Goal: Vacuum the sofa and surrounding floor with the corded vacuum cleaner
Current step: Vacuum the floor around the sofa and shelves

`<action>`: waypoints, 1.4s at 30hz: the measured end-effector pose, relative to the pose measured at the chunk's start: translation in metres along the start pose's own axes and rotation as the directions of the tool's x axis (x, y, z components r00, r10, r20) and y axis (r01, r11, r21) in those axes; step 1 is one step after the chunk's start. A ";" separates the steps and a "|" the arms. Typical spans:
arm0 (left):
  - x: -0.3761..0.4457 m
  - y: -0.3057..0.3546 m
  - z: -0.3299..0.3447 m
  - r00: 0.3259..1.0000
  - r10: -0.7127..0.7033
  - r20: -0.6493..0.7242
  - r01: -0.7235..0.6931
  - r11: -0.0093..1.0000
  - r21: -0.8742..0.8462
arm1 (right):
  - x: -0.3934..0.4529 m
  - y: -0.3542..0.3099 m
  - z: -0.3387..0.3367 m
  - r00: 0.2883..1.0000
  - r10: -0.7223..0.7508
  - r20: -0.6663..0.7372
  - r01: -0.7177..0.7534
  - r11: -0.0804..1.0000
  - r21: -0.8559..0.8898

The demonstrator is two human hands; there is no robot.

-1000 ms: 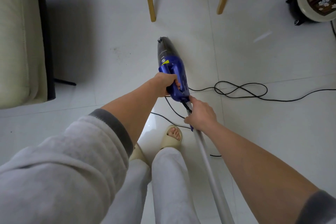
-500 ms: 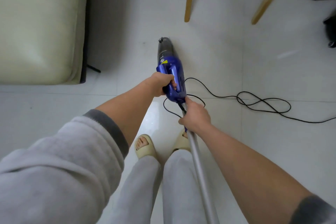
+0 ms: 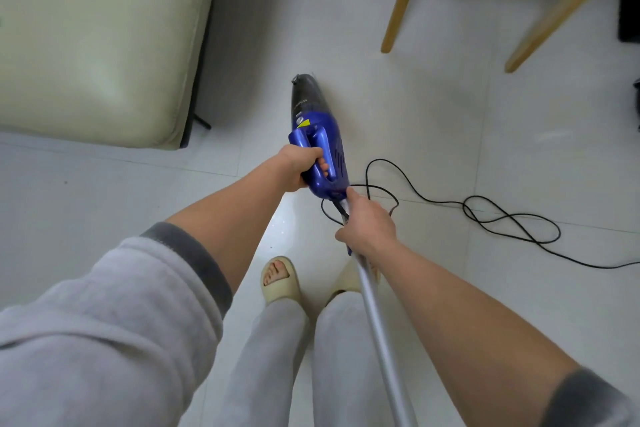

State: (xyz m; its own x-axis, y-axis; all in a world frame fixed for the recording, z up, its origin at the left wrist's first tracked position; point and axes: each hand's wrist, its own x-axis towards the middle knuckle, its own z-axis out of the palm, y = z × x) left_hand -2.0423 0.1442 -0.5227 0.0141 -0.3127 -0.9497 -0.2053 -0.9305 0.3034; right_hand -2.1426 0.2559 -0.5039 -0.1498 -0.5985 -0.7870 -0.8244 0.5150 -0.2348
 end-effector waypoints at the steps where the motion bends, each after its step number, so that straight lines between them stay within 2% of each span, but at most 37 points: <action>1: 0.000 0.000 -0.007 1.000 -0.005 -0.005 0.005 1.000 -0.013 | 0.001 -0.006 0.001 1.000 -0.009 0.006 0.009 1.000 -0.013; 14: 0.009 -0.009 -0.071 0.999 -0.026 -0.042 0.019 0.989 -0.149 | 0.006 -0.059 0.020 0.997 -0.070 0.036 0.074 0.990 -0.123; 20: 0.011 -0.026 -0.092 0.996 -0.006 -0.094 -0.021 0.958 -0.286 | 0.005 -0.074 0.024 0.989 -0.141 0.043 0.147 0.965 -0.218; 24: 0.012 -0.036 -0.108 0.997 -0.055 -0.062 0.028 0.928 -0.371 | 0.006 -0.083 0.024 0.982 -0.178 0.059 0.188 0.931 -0.312; 30: 0.014 -0.038 -0.118 0.995 -0.101 -0.006 0.093 0.935 -0.342 | -0.002 -0.086 0.028 0.979 -0.201 0.033 0.200 0.921 -0.335; 38: 0.015 -0.023 -0.110 0.998 -0.062 0.018 0.064 0.913 -0.402 | 0.008 -0.093 0.011 0.983 -0.178 -0.036 0.152 0.916 -0.370; 42: 0.006 -0.034 -0.109 0.994 -0.105 0.027 0.108 0.948 -0.300 | -0.008 -0.083 0.024 0.989 -0.148 0.009 0.143 0.938 -0.317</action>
State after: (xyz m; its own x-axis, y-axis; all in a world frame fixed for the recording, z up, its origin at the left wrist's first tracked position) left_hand -1.9289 0.1534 -0.5309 0.0089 -0.2080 -0.9781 0.1001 -0.9730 0.2079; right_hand -2.0600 0.2325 -0.4912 -0.0212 -0.6628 -0.7485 -0.9673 0.2029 -0.1522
